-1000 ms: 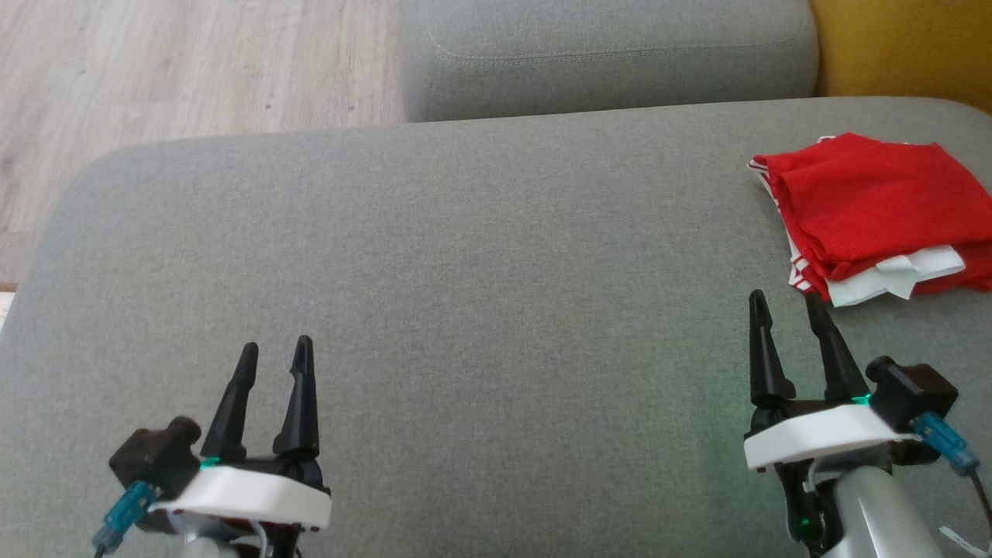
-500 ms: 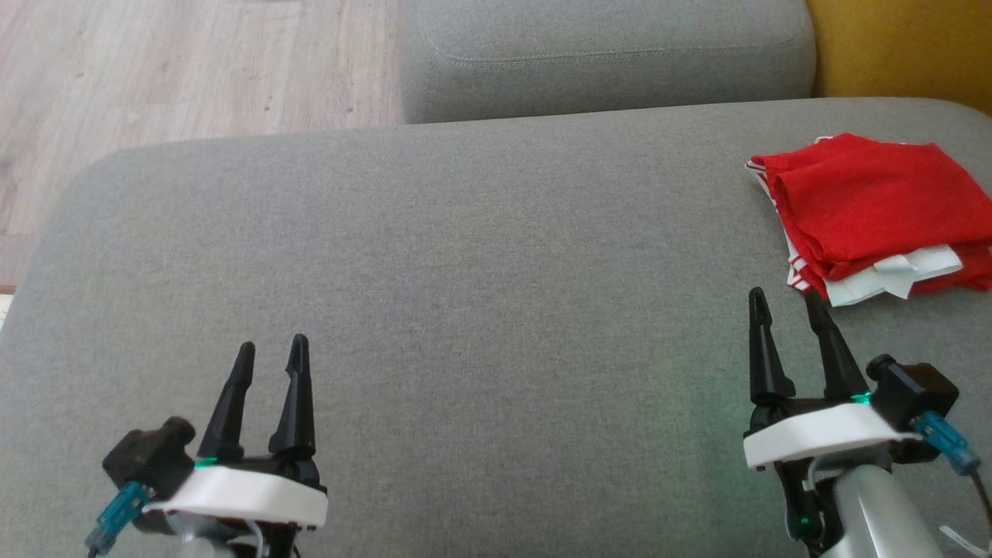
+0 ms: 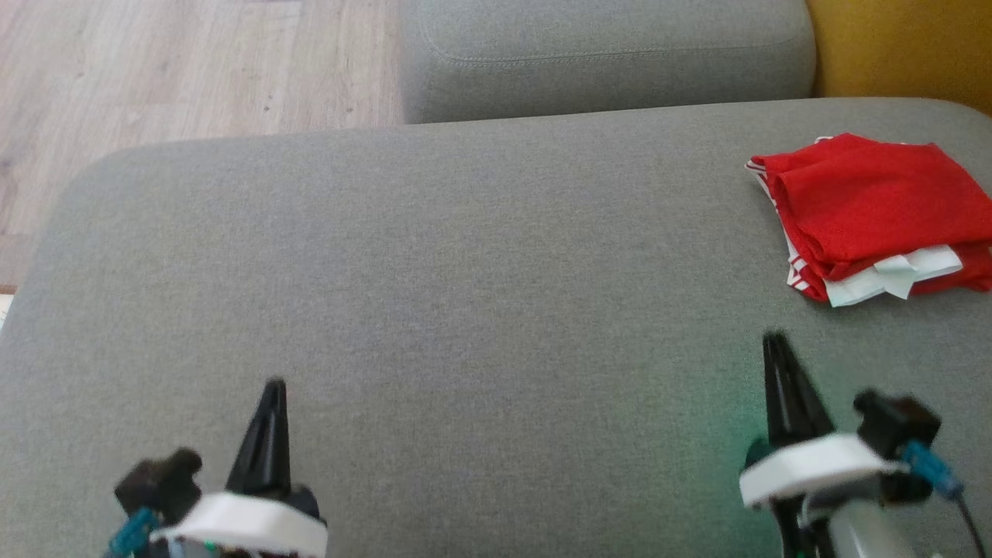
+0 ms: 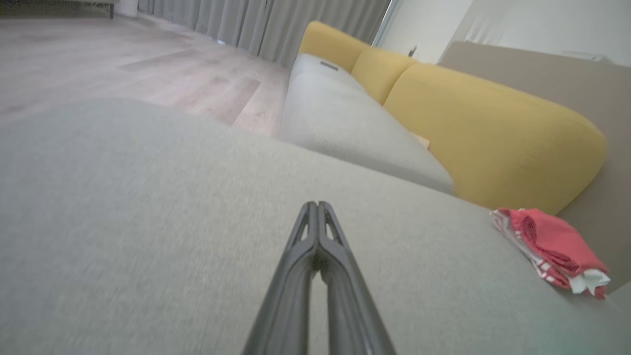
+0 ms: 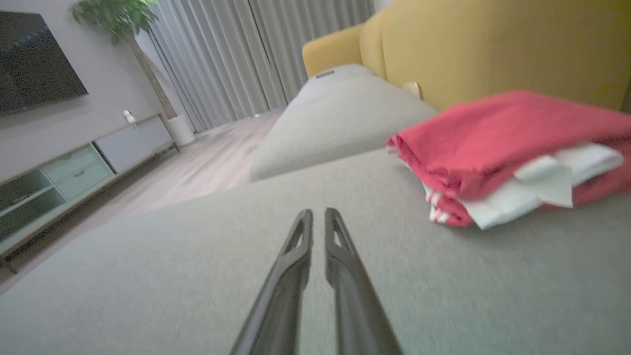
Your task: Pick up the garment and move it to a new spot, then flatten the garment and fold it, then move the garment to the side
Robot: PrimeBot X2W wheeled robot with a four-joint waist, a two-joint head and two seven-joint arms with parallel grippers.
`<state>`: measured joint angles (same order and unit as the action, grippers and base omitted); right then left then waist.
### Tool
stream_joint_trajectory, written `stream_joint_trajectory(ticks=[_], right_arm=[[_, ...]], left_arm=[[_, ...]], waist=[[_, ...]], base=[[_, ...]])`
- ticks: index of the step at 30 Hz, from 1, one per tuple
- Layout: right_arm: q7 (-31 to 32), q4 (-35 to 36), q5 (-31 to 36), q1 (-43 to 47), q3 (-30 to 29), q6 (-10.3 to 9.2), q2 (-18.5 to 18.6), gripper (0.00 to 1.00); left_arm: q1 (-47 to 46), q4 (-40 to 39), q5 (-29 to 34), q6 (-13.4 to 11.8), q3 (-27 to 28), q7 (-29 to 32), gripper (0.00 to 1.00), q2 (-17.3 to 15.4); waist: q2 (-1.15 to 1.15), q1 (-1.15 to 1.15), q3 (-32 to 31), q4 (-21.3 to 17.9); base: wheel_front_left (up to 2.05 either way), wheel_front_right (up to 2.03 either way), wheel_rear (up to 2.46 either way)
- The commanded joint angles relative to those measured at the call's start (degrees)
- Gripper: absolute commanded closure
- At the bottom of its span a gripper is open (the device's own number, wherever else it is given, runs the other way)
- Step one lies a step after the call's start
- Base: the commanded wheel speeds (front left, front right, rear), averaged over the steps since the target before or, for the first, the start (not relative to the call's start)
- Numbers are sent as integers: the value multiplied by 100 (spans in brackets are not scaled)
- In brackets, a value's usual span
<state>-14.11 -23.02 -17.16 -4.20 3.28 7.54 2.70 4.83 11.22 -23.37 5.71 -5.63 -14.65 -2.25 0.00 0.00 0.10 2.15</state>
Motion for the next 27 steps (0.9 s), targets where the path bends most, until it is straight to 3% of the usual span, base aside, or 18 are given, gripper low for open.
stream_joint_trajectory(ticks=[1, 27], right_arm=[[24, 100, -89, -75, -13, 0, 1, 100], [454, 271, -1650, -99, -217, -1, 5, 100]], left_arm=[[-72, -93, -84, 2, 11, 19, 100, -3], [-289, -8, -1551, 39, 223, 428, 100, -48]], waist=[[0, 0, 0, -2], [0, 0, 2, -47]], base=[[0, 0, 0], [0, 0, 0]])
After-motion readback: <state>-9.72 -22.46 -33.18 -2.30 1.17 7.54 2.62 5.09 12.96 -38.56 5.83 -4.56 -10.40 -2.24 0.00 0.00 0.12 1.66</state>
